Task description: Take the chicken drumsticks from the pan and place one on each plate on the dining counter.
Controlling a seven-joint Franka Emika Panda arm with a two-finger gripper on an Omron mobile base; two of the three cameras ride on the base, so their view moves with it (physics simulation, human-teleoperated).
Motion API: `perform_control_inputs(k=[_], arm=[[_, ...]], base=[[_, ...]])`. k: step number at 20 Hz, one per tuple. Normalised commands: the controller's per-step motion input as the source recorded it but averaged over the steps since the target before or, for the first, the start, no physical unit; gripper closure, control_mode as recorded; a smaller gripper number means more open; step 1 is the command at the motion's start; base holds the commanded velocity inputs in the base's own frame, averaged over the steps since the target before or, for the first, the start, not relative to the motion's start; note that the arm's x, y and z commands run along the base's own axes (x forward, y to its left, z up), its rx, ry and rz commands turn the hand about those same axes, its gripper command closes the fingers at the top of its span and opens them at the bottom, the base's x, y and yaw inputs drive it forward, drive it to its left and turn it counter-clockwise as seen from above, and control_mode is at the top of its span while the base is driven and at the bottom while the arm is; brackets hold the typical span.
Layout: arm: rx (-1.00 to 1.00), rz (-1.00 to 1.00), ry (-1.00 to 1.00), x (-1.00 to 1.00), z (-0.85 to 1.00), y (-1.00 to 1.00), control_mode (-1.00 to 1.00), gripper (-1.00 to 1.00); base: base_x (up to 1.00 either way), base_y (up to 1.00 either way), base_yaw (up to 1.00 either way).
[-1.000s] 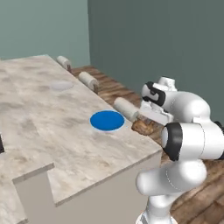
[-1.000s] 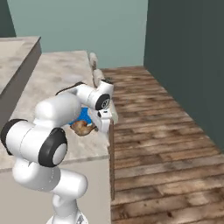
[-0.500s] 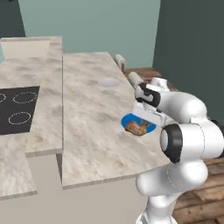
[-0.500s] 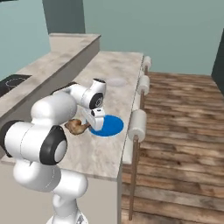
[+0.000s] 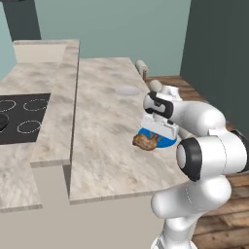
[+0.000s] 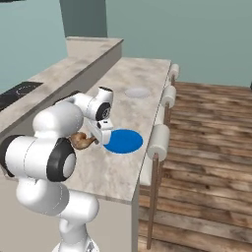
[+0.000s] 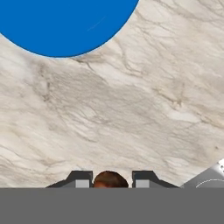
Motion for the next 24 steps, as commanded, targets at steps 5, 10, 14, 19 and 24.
perform_control_inputs(k=[5,10,14,19,24], arm=[[0.0,0.0,0.0,0.0,0.0,0.0,1.0,1.0],[0.0,0.01,0.01,0.06,0.0,-0.07,-1.0,1.0],[0.04,0.02,0.04,0.47,0.0,-0.4,-1.0,1.0],[0.0,-0.04,0.1,0.75,0.0,-0.46,-1.0,1.0],[0.0,0.0,0.15,0.75,-0.04,-0.48,-1.0,1.0]], base=[[0.41,-0.21,0.11],[0.27,-0.2,0.06],[0.0,0.0,0.0],[0.0,0.0,0.0],[0.0,0.0,0.0]])
